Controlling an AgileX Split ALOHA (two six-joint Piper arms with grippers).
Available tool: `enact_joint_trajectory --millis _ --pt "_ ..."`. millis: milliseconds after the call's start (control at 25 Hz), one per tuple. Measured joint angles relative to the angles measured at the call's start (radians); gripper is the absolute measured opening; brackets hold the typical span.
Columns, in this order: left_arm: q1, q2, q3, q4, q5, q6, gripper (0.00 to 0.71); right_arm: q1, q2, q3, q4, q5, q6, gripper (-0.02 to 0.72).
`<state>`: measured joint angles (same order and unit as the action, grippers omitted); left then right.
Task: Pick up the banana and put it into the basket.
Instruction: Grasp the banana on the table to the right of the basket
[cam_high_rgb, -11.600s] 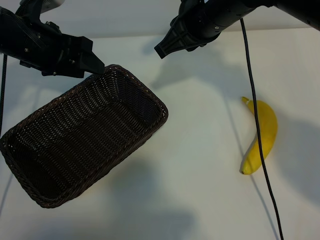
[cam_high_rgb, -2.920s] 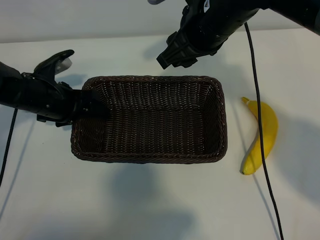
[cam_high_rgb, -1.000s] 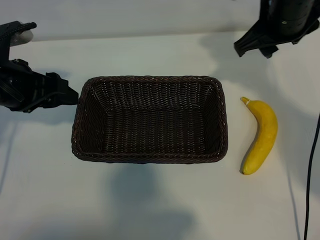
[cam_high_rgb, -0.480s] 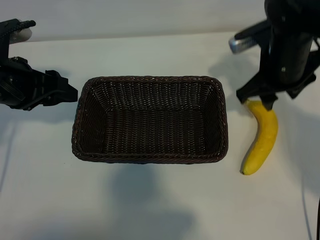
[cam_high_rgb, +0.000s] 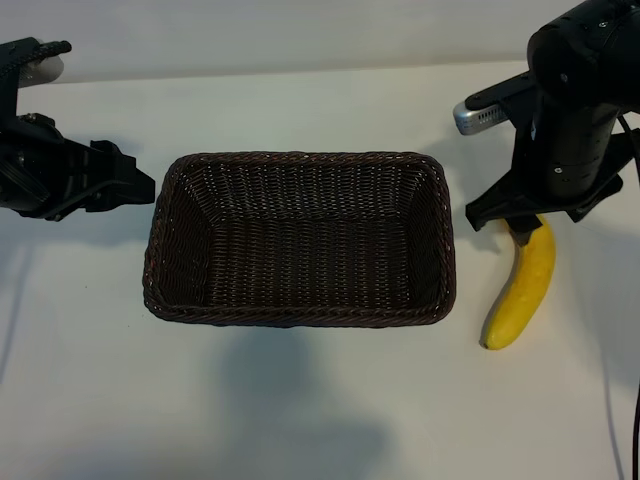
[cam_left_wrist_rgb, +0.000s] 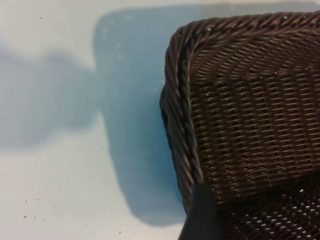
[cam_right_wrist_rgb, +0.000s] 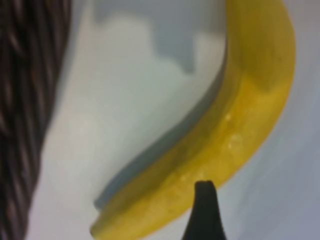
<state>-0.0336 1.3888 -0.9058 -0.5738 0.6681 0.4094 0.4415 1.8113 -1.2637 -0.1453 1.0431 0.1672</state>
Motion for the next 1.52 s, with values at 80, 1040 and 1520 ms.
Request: enact_joint_trajectory --millis 80,1040,1520 --pt "0.000 0.000 0.000 0.000 0.000 0.000 0.598 0.000 0.000 0.000 0.005 -0.011 0.004 0.570" --pt "0.000 0.000 0.000 0.000 0.002 -0.002 0.597 -0.063 0.069 0.099 0.026 -0.188 0.072 0.573" --pt "0.000 0.000 0.000 -0.001 0.010 -0.002 0.597 -0.068 0.142 0.099 0.074 -0.242 0.030 0.578"
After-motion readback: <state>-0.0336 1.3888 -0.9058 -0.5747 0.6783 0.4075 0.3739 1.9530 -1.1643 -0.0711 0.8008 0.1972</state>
